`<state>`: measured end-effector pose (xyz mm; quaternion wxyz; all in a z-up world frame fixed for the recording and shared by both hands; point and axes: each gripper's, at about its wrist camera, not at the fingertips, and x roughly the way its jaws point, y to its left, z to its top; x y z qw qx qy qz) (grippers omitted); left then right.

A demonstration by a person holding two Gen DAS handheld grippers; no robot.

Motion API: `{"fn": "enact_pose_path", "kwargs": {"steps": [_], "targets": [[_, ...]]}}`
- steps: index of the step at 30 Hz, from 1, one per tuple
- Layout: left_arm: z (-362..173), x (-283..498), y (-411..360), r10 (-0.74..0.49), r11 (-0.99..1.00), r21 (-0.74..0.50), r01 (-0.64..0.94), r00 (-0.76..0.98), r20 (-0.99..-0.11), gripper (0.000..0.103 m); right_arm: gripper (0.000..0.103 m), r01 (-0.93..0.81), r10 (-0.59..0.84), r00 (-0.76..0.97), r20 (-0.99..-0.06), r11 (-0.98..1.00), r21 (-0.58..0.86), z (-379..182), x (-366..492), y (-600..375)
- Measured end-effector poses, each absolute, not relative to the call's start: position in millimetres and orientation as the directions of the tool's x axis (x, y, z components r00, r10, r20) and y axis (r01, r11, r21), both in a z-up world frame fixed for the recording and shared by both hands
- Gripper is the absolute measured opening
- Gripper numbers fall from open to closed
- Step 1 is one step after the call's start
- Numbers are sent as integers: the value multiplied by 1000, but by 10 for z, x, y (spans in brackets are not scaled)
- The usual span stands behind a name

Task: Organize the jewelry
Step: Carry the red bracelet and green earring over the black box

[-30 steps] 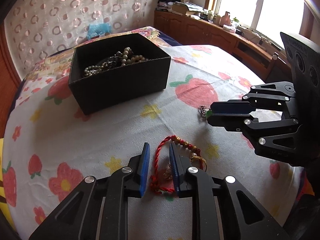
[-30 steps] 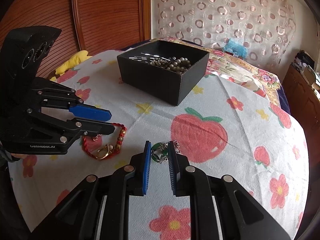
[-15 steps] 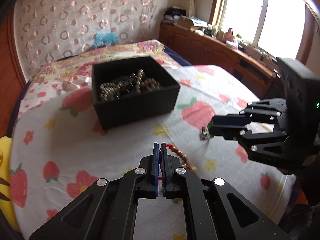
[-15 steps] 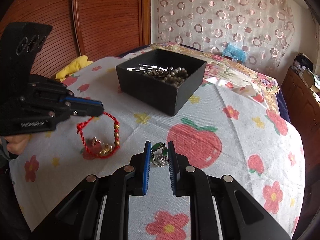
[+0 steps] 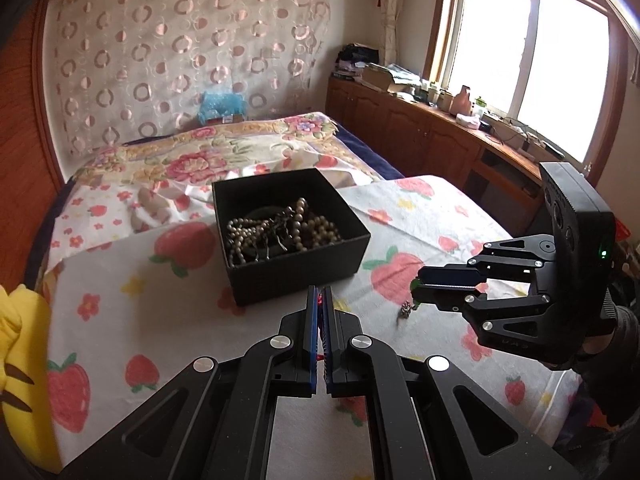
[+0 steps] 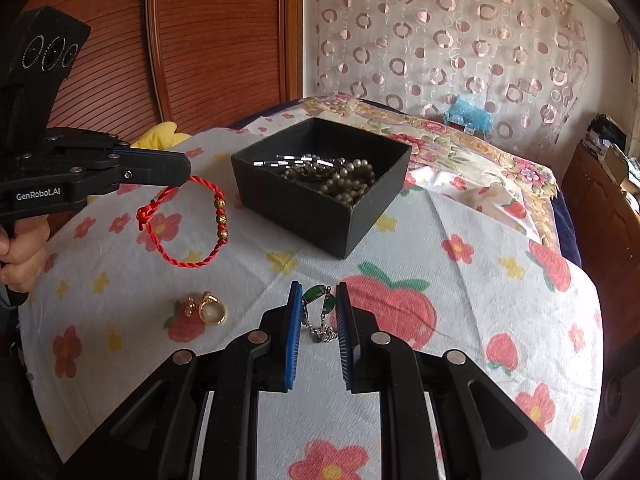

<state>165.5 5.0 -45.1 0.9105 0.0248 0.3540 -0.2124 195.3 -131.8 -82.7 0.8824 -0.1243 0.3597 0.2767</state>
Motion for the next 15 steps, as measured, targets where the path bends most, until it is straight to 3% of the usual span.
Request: {"fn": "enact_pose_path", "kwargs": {"steps": [15], "targets": [[-127, 1842, 193, -344, 927, -86, 364, 738, -581, 1, 19, -585, 457, 671, -585, 810, -38, -142, 2334, -1297]]}}
